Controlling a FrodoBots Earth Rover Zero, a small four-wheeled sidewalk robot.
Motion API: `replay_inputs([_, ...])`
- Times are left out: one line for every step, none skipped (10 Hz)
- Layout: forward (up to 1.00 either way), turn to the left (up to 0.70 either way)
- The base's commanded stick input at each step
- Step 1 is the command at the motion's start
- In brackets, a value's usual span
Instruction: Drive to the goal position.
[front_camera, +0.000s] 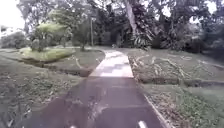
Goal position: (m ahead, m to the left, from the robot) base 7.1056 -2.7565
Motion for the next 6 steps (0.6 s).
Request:
replay_inputs([0.85, 0.0])
replay_inputs([0.85, 0.0])
replay_inputs([0.85, 0.0])
replay_inputs([0.85, 0.0])
replay_inputs([0.85, 0.0])
replay_inputs([0.85, 0.0])
